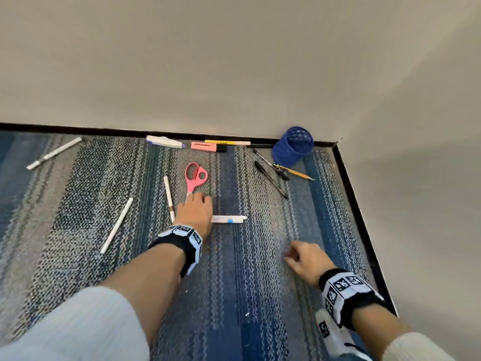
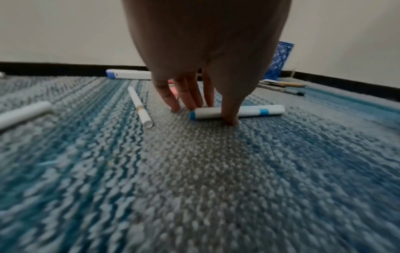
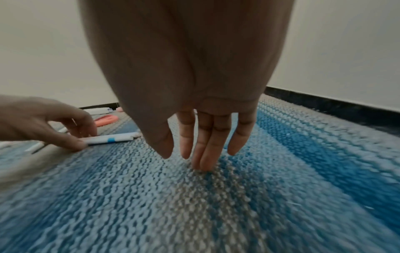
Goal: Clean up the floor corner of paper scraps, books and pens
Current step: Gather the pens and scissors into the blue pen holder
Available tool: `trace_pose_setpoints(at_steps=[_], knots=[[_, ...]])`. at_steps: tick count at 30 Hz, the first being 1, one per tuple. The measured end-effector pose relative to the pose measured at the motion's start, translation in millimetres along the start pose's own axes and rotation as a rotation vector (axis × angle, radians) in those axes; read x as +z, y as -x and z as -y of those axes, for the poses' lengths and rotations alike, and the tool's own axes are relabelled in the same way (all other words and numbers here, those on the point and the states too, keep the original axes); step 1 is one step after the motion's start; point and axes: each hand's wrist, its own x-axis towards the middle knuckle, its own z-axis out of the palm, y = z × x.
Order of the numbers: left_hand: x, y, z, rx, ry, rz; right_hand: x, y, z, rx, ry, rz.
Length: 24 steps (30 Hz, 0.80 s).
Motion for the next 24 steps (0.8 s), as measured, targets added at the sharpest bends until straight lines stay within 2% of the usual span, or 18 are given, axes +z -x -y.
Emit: trace_pose_setpoints(at_steps=[3,5,9,12,14,16,17,19,21,24], knots=[[5.8,-8.7,2.3,0.045,-0.012,0.001,-2.2,-3.3,7.1,-0.053,-0.004,-0.019],[3.5,-1.7,-4.3,0.09,-0.044,0.063,-5.8,1.4,13.9,-0.078,0.007,-0.023],[-2.2,21.1,-25.0,0.086,-0.062,0.185,-0.3,8.8,33.4,-0.101,-0.069,-0.021],[2.7,29.0,-33.7,0.09,0.053,0.216,17.4,-0.6,46.4,-0.142,-0.15,-0.005],[3.6,31.6,-36.6,0.109,0.212,0.211,25.6,-4.4,54.4,-0.146,-0.222,-0.023],[-2.3,35.3,-43.0,0.144,0.415,0.172,24.1,-5.8,61.3,-0.134,-0.499,-0.049],[-10.2,37.9,-47.8,0.178,0.488,0.16,20.3,-4.9,65.4,-0.134,-0.673,-0.093],[-37.5,42.2,-56.7,0.298,0.519,0.16,6.5,-5.4,69.4,-0.143,-0.857,-0.333],[-77.8,43.9,-59.1,0.445,0.406,0.171,-13.1,-1.9,71.7,-0.17,-0.919,-0.515],[-150.2,37.4,-41.7,0.523,0.288,0.13,-59.2,6.0,79.1,-0.259,-0.939,-0.604]])
